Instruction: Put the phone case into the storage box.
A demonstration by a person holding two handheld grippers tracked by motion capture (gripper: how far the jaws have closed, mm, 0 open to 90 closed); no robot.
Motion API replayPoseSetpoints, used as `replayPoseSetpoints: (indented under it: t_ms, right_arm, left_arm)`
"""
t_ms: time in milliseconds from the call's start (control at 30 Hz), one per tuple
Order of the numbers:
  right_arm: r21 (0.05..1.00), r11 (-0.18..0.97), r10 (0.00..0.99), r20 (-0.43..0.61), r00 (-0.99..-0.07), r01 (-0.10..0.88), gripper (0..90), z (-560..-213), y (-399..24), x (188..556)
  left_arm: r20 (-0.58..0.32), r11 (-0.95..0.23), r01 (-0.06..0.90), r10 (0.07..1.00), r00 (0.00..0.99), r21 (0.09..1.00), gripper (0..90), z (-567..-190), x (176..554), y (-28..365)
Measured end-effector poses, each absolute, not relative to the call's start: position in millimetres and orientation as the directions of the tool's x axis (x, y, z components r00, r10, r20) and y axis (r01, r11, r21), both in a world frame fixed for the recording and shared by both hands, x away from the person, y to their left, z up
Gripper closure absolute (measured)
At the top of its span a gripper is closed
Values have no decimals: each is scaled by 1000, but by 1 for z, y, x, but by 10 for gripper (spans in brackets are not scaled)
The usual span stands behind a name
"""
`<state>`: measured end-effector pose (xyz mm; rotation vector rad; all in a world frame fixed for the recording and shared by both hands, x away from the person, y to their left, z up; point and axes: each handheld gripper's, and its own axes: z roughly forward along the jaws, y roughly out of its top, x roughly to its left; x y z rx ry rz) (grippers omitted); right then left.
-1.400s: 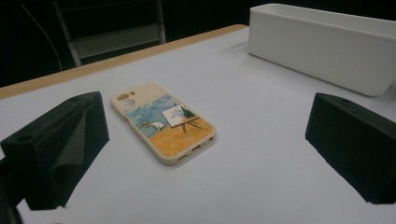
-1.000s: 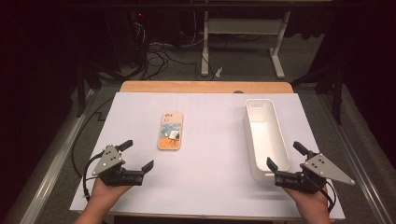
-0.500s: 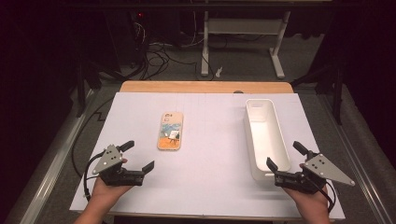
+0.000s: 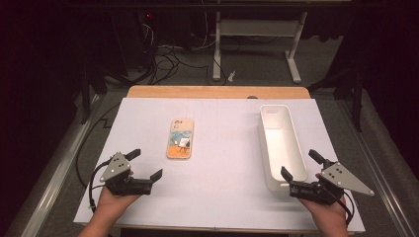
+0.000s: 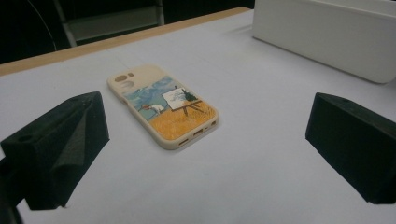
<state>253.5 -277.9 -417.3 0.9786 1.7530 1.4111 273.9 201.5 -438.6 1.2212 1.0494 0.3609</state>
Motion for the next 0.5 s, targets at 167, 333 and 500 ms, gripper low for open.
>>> replayPoseSetpoints:
  t_ms: [167, 333, 500]
  right_arm:
    - [981, 135, 870, -50, -490, 140, 2, -417, -278, 254]
    - [981, 134, 871, -49, -489, 142, 2, -417, -278, 254]
    - [980, 138, 871, -53, -488, 141, 2, -417, -278, 254]
  left_arm:
    - [-454, 339, 307, 741, 495, 889, 6, -442, 277, 202]
    - [-449, 311, 345, 763, 464, 885, 7, -450, 282, 201]
    - [-449, 293, 377, 778, 440, 878, 7, -455, 286, 201]
